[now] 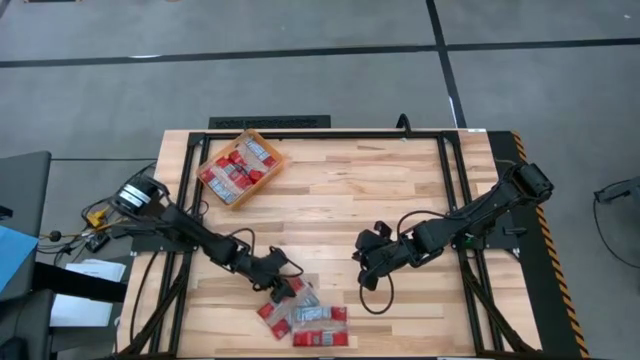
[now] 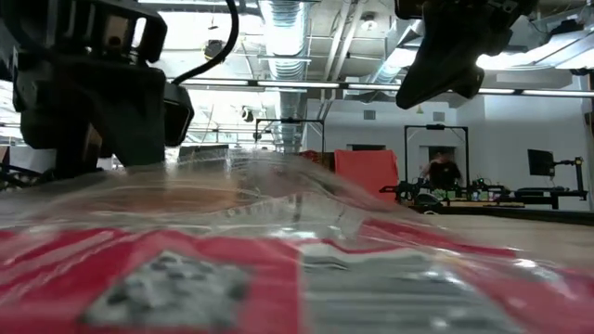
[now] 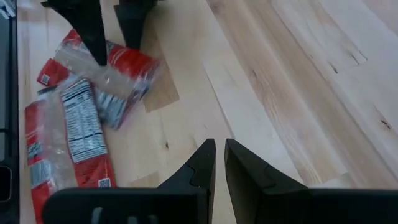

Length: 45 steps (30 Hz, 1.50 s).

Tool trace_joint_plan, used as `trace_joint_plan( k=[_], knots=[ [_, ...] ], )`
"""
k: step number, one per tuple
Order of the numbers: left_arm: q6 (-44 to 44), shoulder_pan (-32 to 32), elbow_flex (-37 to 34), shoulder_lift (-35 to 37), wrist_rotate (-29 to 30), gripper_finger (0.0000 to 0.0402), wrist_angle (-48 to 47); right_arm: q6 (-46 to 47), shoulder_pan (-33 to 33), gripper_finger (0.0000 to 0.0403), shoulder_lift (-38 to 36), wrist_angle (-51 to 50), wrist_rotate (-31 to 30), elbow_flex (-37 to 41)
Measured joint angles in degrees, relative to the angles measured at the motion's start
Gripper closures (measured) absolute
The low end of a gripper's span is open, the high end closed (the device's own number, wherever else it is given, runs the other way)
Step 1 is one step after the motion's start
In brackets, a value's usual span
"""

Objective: Sort popcorn bags into baskets
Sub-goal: Put the red popcorn pack into the orange bin

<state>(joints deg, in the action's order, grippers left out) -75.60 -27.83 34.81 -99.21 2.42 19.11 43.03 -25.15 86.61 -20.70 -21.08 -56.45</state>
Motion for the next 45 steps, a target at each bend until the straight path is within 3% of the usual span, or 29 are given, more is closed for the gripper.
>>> trace_joint_plan(
  k=[3,10,12,17,24,36,45],
  knots=[
    [-2.29,-0.06,0.21,-2.16,-0.44,0.0197,2.13,-1.94,0.0,0.0341,0.0,-0.03,0.0,0.0],
    [-0.93,1.58,1.26,-2.86,-3.09,0.0366,0.75,-5.6,0.02,0.0341,0.0,-0.14,0.0,0.0],
    [-0.18,2.33,1.56,-2.97,-4.71,0.039,0.61,-5.58,0.02,0.0341,0.0,-0.25,0.02,0.0],
    [-2.55,4.27,2.1,-1.98,-5.52,0.0399,-0.92,-6.55,-0.35,0.0341,0.0,-0.29,0.03,0.0],
    [-3.09,10.38,1.76,5.58,3.04,0.0401,-3.96,-7.13,-0.76,0.0341,-0.02,-0.41,0.04,0.0],
    [4.66,18.33,2.07,19.85,9.35,0.0401,-8.02,-7.7,0.73,0.0341,-0.02,1.23,-1.6,0.0],
    [9.17,20.37,2.1,23.09,10.06,0.039,-17.57,-10.43,2.91,0.0341,-0.04,2.64,-0.55,0.02]
  ],
)
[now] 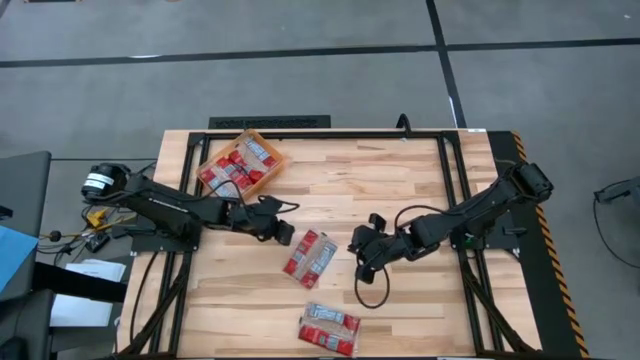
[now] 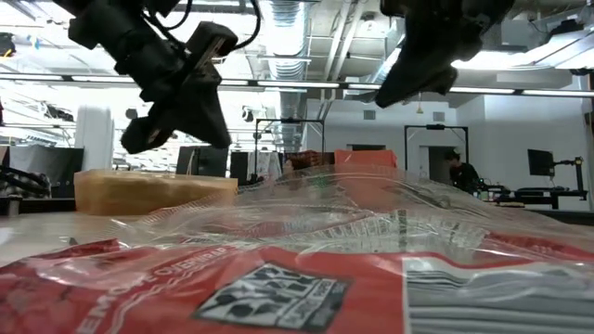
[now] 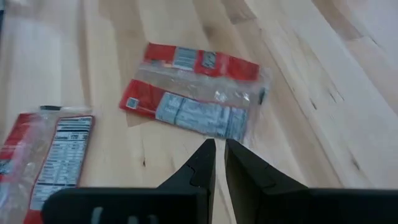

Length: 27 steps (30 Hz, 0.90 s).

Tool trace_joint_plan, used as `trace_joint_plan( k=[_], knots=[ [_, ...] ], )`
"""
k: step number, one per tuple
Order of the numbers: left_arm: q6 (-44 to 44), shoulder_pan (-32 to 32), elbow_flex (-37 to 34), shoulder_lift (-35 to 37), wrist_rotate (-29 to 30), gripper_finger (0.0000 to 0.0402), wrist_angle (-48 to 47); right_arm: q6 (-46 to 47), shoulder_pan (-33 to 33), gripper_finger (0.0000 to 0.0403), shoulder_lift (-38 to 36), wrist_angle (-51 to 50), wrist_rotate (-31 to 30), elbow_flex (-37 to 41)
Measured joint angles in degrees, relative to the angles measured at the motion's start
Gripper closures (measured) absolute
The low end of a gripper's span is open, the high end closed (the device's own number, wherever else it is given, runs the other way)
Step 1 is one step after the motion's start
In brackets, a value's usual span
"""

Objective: Sort popcorn bags into baskets
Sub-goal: Put the red popcorn pack into the orange bin

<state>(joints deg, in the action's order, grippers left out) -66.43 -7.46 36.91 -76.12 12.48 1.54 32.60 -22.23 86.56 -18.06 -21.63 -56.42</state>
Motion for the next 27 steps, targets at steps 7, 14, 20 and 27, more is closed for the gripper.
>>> trace_joint_plan(
  k=[7,14,20,27],
  knots=[
    [1.49,0.58,0.02,0.03,-0.65,0.0286,-6.8,-4.02,1.94,0.0361,7.91,9.53,7.87,0.03],
    [2.91,0.74,0.05,-3.15,-6.63,0.0191,-5.17,-2.26,2.38,0.0385,18.57,18.69,9.48,-0.04],
    [2.52,0.74,0.04,-11.83,-11.19,0.0175,0.65,0.8,3.81,0.0373,24.16,22.32,11.51,-0.36],
    [0.95,1.01,0.2,-21.42,-16.15,0.0174,13.21,0.03,5.13,0.036,24.3,23.36,12.55,-0.31]
  ],
)
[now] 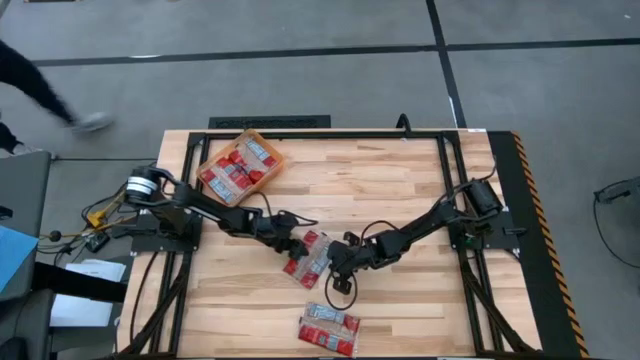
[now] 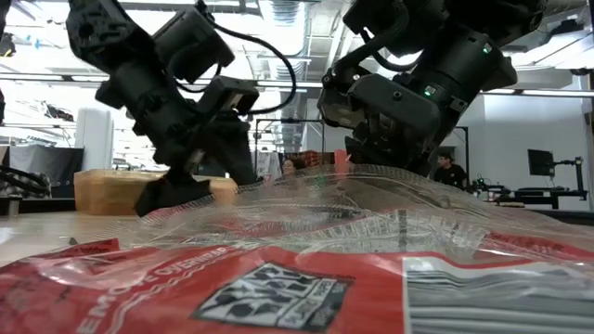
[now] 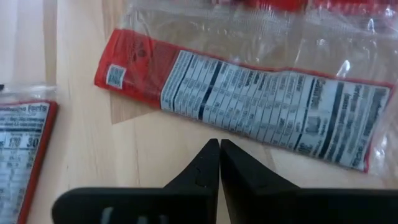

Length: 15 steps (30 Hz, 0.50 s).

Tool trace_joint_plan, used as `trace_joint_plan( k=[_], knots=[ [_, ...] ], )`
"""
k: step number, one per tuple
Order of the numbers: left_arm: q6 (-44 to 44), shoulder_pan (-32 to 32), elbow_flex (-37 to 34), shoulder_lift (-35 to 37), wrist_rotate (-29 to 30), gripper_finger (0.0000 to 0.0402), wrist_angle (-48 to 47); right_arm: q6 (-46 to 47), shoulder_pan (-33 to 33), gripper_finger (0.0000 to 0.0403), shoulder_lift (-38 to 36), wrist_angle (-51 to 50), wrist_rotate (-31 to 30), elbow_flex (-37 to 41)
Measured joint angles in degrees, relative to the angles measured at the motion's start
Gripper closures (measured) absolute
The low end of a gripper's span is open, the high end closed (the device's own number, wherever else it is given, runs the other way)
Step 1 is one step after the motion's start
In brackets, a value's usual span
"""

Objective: Sort popcorn bags into baskets
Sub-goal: Put the red popcorn pack into the orange bin

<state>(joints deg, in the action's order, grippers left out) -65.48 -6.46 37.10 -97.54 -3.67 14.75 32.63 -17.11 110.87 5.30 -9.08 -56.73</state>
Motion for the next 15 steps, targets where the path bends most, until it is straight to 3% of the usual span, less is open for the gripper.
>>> trace_joint_plan(
  k=[8,11,15],
  knots=[
    [-1.63,0.59,0.0,-4.2,-3.16,0.0186,7.8,-0.12,3.69,0.0379,1.35,3.51,0.87,-0.04],
    [-1.8,0.74,0.04,-4.33,-3.14,0.0216,8.09,-1.1,4.28,0.0381,1.36,3.79,2.33,-0.04],
    [-2.7,1.07,0.08,-4.5,-3.55,0.0289,9.85,-1.87,4.37,0.0373,0.76,3.49,2.62,0.0]
  ],
)
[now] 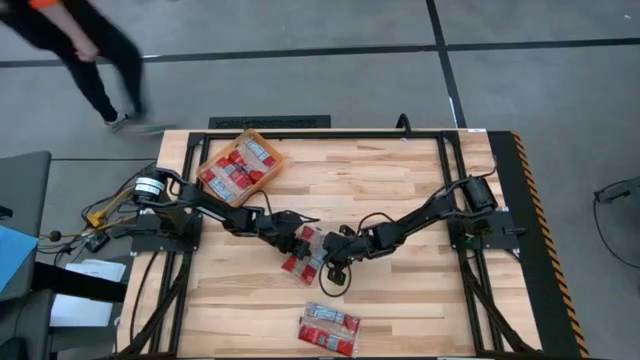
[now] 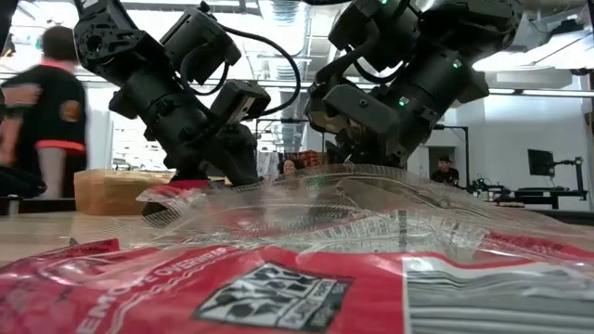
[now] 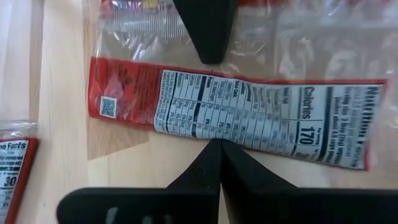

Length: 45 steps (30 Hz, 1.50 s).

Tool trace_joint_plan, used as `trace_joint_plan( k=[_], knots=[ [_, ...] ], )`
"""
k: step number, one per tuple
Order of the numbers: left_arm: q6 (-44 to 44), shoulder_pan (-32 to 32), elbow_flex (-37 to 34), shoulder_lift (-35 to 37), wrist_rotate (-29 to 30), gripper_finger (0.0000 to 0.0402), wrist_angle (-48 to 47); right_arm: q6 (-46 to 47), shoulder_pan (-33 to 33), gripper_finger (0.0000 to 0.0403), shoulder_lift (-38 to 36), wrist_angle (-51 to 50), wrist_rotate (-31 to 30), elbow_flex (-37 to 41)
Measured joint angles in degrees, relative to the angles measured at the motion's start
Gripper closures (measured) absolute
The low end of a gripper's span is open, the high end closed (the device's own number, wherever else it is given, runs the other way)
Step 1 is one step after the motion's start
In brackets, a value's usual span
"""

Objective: Sort popcorn bags into baskets
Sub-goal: Put the red popcorn pack into the orange bin

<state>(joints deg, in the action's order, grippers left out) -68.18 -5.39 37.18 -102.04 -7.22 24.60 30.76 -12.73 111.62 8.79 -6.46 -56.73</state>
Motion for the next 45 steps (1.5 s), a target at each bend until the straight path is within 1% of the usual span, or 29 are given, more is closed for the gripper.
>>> trace_joint_plan(
  k=[4,5,8,10,12,15,17,19,22,24,26,28,31,36,40,45],
  knots=[
    [-0.69,0.0,-0.21,0.43,-0.03,0.0373,2.64,-1.03,0.13,0.0366,-2.7,-1.86,0.57,0.0],
    [-1.57,0.04,-0.21,0.68,0.32,0.0383,2.96,-1.1,0.13,0.0366,-4.01,-3.38,0.55,0.0],
    [-4.19,0.47,-0.36,2.41,1.56,0.0383,2.94,-1.26,-0.24,0.0369,-8.64,-8.31,0.59,0.02],
    [-5.93,0.93,-0.47,4.46,2.37,0.0382,2.52,-1.06,-0.62,0.0373,-13.07,-10.79,0.57,0.05],
    [-8.25,1.29,-0.43,6.92,4.78,0.039,3.37,-0.44,-0.87,0.0377,-18.57,-13.35,0.58,0.0],
    [-11.32,1.5,-0.41,11.77,10.84,0.0394,4.2,-0.67,-1.69,0.0381,-26.54,-16.0,-0.17,0.0],
    [-11.93,1.49,-0.34,15.77,15.21,0.0393,4.79,-1.11,-2.47,0.0382,-31.34,-17.66,-3.12,-0.02],
    [-11.55,1.72,-0.21,20.22,19.99,0.0395,3.97,-1.51,-3.28,0.0379,-35.08,-18.5,-7.48,-0.1],
    [-10.34,3.29,-0.21,27.57,29.51,0.0396,-2.51,-1.9,-4.48,0.0372,-39.16,-21.63,-13.68,-0.09],
    [-10.73,5.25,-0.21,32.43,36.28,0.0394,-8.13,-1.88,-5.03,0.0368,-40.83,-23.64,-16.43,-0.08],
    [-11.83,7.87,-0.21,36.6,41.14,0.0393,-14.53,-1.87,-5.35,0.0368,-41.77,-25.06,-17.97,-0.06],
    [-14.12,11.04,-0.21,39.62,44.23,0.0393,-20.5,-1.79,-5.46,0.037,-41.75,-25.48,-18.51,-0.06],
    [-16.93,16.07,-0.21,41.89,45.68,0.0392,-27.11,-0.87,-5.62,0.0377,-40.8,-25.85,-18.97,-0.02],
    [-19.96,23.0,-0.21,41.83,44.67,0.0392,-33.33,0.44,-6.2,0.0382,-38.1,-26.16,-18.84,0.0],
    [-20.57,27.07,-0.21,40.8,44.04,0.0392,-34.9,0.95,-6.86,0.0373,-36.33,-26.16,-18.69,0.0],
    [-20.15,31.58,-0.23,39.19,42.58,0.0391,-35.23,1.58,-7.13,0.0363,-36.14,-26.27,-18.71,0.0]
  ],
)
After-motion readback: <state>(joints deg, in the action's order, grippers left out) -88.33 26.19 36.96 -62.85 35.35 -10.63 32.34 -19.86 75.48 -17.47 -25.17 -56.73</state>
